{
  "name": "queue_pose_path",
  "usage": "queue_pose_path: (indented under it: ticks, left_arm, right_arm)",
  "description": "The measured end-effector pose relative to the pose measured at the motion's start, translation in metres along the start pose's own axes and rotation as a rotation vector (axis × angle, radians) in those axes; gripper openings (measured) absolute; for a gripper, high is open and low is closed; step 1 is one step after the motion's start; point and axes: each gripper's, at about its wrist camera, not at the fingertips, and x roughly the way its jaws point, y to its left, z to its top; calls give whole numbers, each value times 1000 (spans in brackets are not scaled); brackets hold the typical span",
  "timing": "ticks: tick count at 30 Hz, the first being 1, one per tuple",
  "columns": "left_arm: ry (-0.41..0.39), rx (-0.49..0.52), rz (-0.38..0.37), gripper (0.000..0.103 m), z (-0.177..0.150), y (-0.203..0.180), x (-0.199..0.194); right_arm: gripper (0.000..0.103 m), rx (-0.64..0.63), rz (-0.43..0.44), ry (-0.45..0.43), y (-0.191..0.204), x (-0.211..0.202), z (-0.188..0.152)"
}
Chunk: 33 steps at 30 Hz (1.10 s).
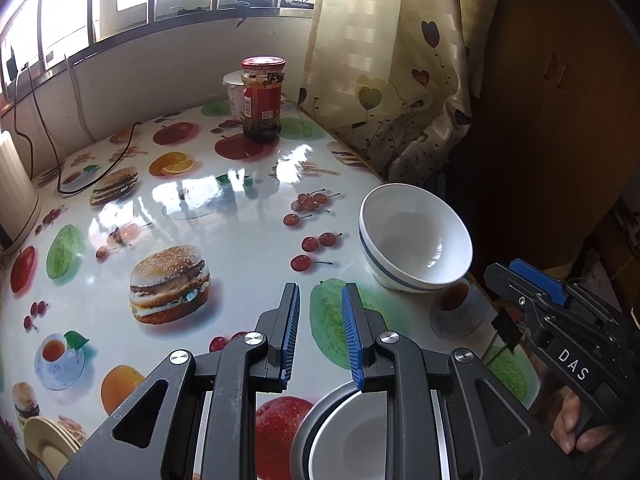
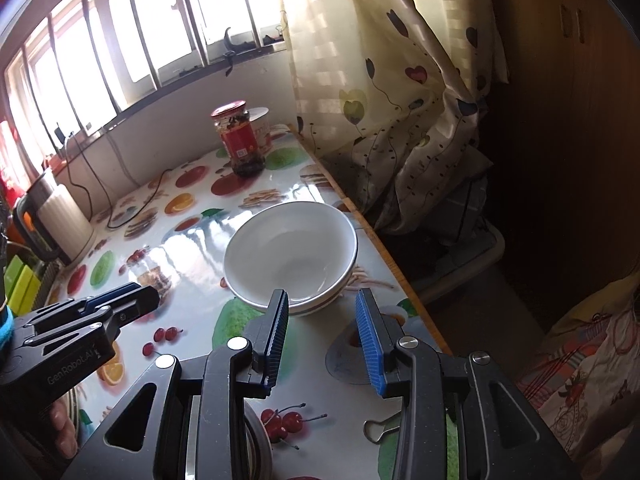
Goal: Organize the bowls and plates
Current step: 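Lower the bowl into the basin and open the left tool, then move the left tool to the rim of another white bowl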
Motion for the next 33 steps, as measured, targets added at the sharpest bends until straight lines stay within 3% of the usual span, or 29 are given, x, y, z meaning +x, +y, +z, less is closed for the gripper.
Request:
queue_pose_path:
  ticks: [20,33]
  left_arm:
    - [3,7,-27,23,27,-10,17]
    - [14,33,-24,23,43,-19,28]
  right_arm:
    - [35,-8,-49,-19,-17,2,22]
    - [38,-19,-37,-4,-23,15,36]
